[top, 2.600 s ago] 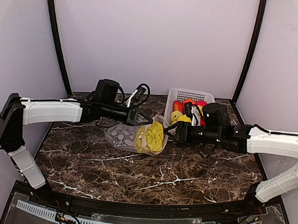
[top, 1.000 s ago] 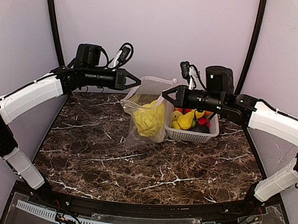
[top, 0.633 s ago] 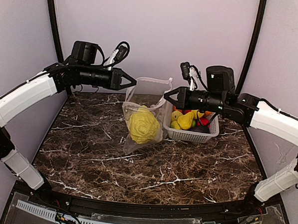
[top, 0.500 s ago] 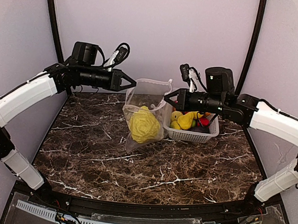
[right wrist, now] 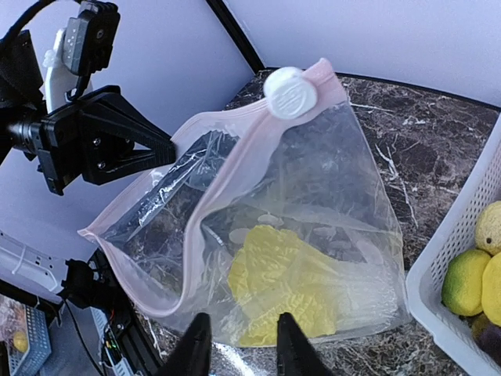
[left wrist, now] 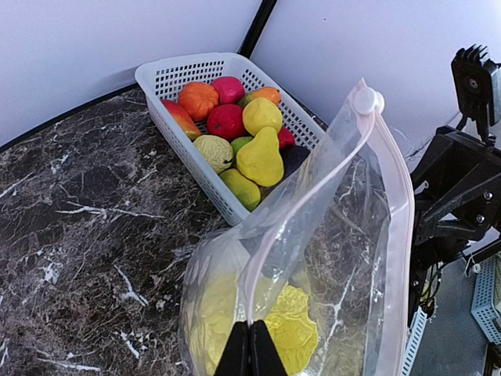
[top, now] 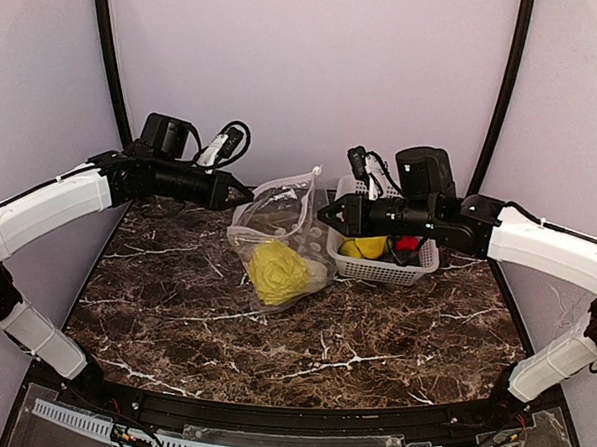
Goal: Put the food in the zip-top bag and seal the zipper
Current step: Adjust the zipper food storage bag at the center of the board, then pick up the fake fruit from the bin.
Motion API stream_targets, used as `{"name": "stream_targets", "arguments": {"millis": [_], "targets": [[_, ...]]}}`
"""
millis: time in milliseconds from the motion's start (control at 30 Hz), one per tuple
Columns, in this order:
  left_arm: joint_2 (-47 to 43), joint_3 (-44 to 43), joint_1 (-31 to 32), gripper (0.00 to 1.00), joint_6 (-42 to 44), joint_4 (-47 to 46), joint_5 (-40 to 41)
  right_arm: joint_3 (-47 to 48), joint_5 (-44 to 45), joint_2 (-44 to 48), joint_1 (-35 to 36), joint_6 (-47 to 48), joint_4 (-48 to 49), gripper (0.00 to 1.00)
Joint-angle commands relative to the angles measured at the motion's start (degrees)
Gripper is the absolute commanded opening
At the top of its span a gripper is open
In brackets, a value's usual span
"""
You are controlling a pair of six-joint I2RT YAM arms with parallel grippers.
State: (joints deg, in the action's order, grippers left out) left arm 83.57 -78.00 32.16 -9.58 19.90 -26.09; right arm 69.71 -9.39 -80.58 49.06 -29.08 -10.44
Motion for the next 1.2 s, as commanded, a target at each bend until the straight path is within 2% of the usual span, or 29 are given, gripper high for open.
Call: {"name": "stream_targets", "arguments": {"millis": [0, 167, 267, 400, 767, 1167], "targets": [[-6.0, 4.2, -2.0, 0.01, 1.2, -5.3, -0.6, -0.5, -0.2, 1.5, -0.3, 1.1, 0.1, 0.40], [-8.2, 6.2, -4.5, 0.01, -1.1, -10.0, -2.7, 0.2, 5.1, 4.8, -0.4, 3.3, -4.8, 0.75], [-8.5, 6.2, -5.3, 0.01, -2.1, -11.4, -4.4, 0.2, 8.8, 6.7, -0.8, 4.1, -8.1, 0.87], [-8.7, 6.1, -6.3, 0.01, -2.8, -13.5, -6.2, -0.5, 13.0, 7.8, -3.1, 4.7, -11.7, 0.97], [-13.4, 18.8, -7.2, 0.01, -1.5, -25.5, -5.0, -3.7, 10.4, 0.6, -14.6, 3.6, -13.8, 0.99], [-15.0, 20.5, -7.2, 0.01, -2.3, -27.1, -4.5, -3.3, 3.8, -11.0, -20.6, 1.8, -6.7, 0.98]]}}
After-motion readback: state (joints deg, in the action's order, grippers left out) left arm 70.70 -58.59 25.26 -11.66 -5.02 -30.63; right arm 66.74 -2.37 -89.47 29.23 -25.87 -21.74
